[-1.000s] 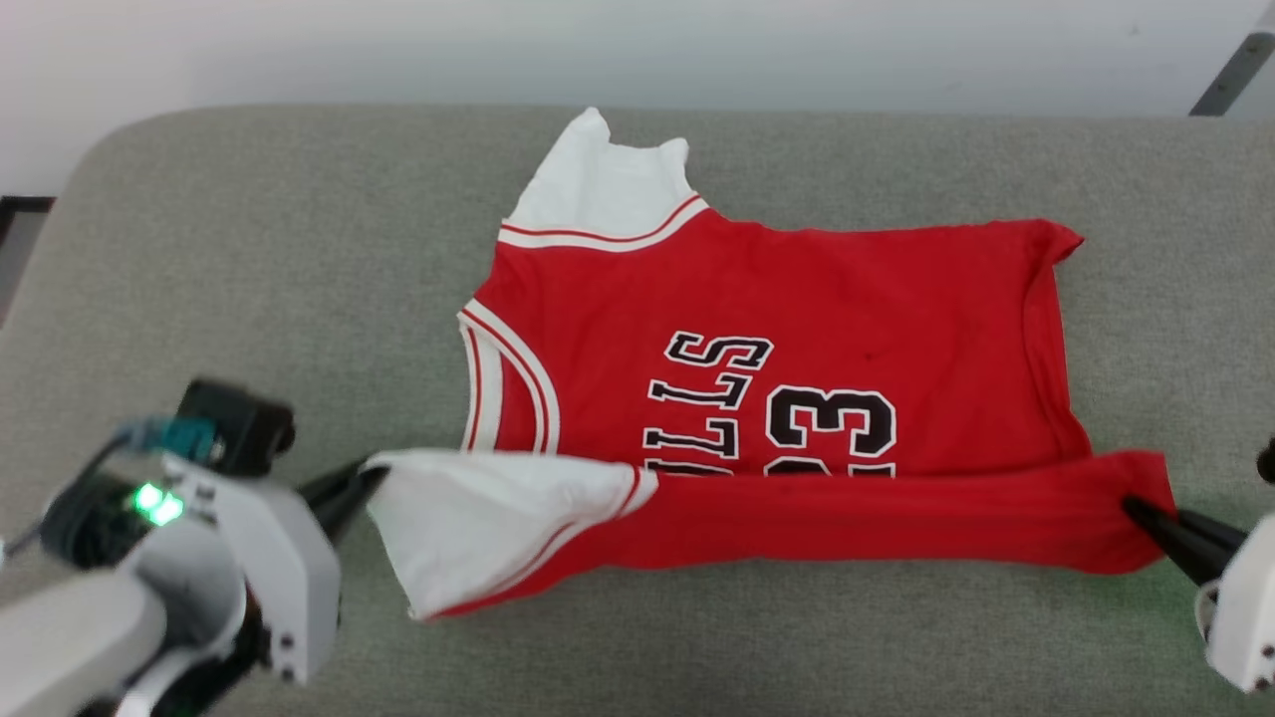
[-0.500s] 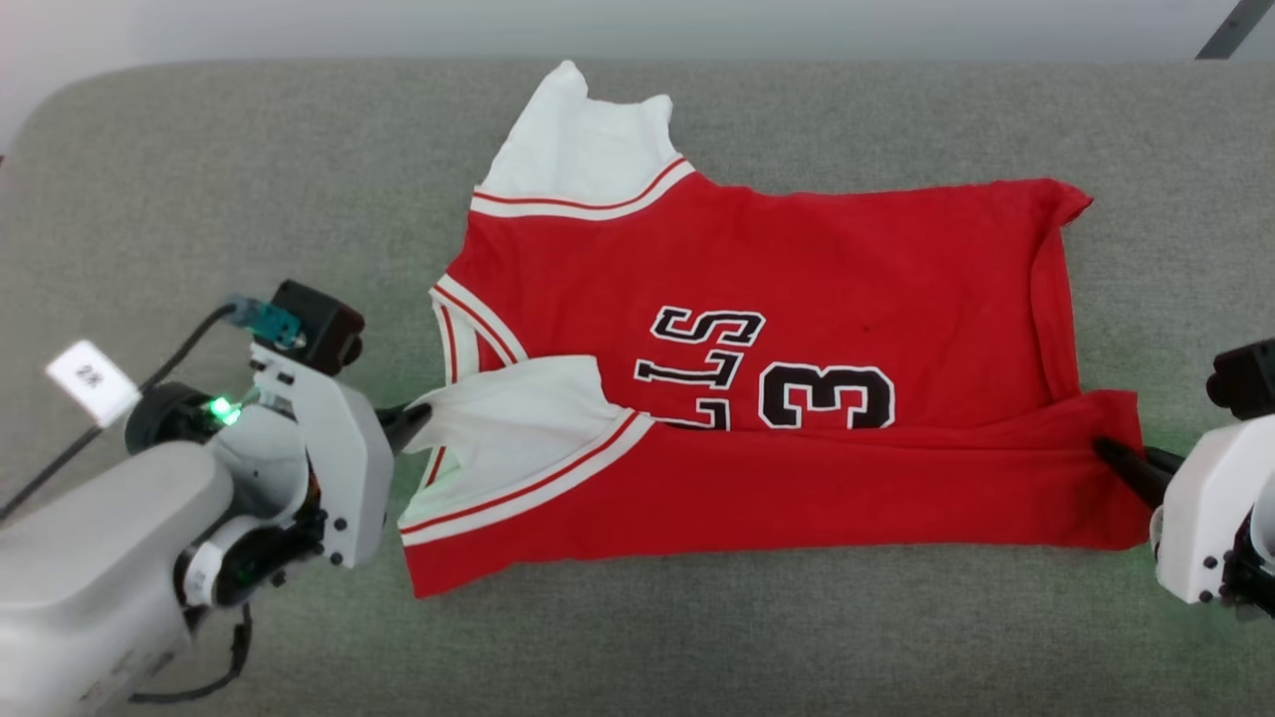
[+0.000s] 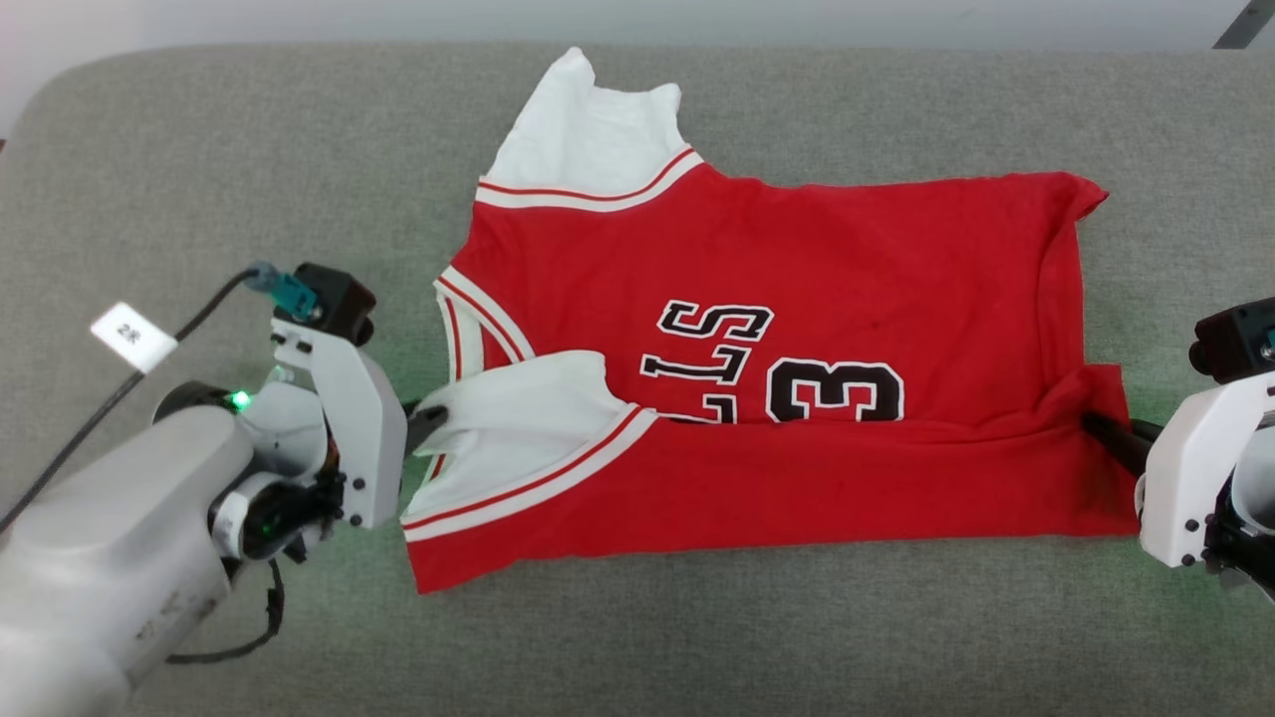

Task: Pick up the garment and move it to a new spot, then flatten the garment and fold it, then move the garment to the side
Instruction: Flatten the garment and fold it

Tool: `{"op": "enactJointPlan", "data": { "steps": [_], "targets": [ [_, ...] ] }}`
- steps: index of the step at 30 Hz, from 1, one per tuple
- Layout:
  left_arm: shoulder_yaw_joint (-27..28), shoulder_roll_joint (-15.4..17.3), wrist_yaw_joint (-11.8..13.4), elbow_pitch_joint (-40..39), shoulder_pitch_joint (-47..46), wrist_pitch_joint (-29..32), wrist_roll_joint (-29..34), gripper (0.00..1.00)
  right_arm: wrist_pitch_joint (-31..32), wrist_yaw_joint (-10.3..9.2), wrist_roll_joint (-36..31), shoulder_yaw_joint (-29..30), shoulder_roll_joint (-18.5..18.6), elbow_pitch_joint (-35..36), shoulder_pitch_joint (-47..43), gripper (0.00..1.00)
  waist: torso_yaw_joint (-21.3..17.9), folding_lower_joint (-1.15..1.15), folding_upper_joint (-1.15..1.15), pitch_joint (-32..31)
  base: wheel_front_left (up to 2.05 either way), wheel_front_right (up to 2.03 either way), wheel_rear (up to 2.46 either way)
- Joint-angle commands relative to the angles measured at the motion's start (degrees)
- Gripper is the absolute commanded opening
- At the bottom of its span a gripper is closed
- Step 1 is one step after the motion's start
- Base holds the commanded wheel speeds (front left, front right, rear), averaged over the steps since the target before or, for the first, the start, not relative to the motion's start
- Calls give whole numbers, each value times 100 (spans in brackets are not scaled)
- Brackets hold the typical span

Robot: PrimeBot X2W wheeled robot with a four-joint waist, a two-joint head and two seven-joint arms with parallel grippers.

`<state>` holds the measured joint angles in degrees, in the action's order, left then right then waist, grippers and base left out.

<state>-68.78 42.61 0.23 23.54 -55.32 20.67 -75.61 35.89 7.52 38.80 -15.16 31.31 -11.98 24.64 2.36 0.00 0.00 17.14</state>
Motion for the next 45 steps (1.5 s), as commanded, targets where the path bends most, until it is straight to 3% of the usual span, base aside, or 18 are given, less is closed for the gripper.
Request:
{"op": "enactJointPlan", "data": {
  "steps": [1, 2, 3, 4, 5, 12, 19, 29, 38, 45],
  "targets": [
    [14, -39, -29, 70, -73, 17, -13, 100, 8, -6, 34, -21, -30, -39, 77, 34, -7, 0, 0, -10, 0, 0, 0],
    [26, -63, -19, 125, -97, 24, -13, 100, 12, -6, 40, -37, -34, -63, 98, 42, -7, 0, 0, -20, 0, 0, 0],
    [43, -90, 29, 187, -97, 52, -64, 100, 6, -6, 55, -46, -42, -89, 126, 58, -5, 0, 0, -34, 0, 0, 0],
    [39, -107, 41, 224, -103, 81, -74, 100, -30, -6, 58, -48, -43, -98, 163, 98, -3, 0, 0, -50, 0, 0, 0],
    [35, -114, 43, 242, -125, 100, -73, 100, -58, -6, 57, -44, -45, -121, 186, 100, -1, 0, 0, -72, 0, 0, 0],
    [153, -2, 252, 184, -109, 124, -185, 100, -110, -6, 79, 78, -67, -164, 189, 100, 23, 0, 0, -223, 0, 0, 0],
    [166, 255, 750, -371, 114, 557, -518, 100, -343, -6, 75, 391, -144, 78, -6, 100, 29, 0, 0, -393, 0, 0, 0],
    [-20, 657, 1488, -1203, 455, 1331, -862, 100, -529, -5, -163, 1209, -543, 802, -582, 100, -103, 0, 0, -590, 0, 0, 0],
    [-96, 797, 1707, -1318, 776, 1335, -910, 100, -1171, -5, -564, 1773, -856, 1624, -944, 100, -340, 0, 0, -602, 0, 0, 0],
    [-59, 724, 1641, -1043, 999, 1166, -1025, 100, -1736, -5, -938, 2146, -1186, 2303, -1327, 100, -510, 0, 0, -591, 0, 0, 0]
  ]
}}
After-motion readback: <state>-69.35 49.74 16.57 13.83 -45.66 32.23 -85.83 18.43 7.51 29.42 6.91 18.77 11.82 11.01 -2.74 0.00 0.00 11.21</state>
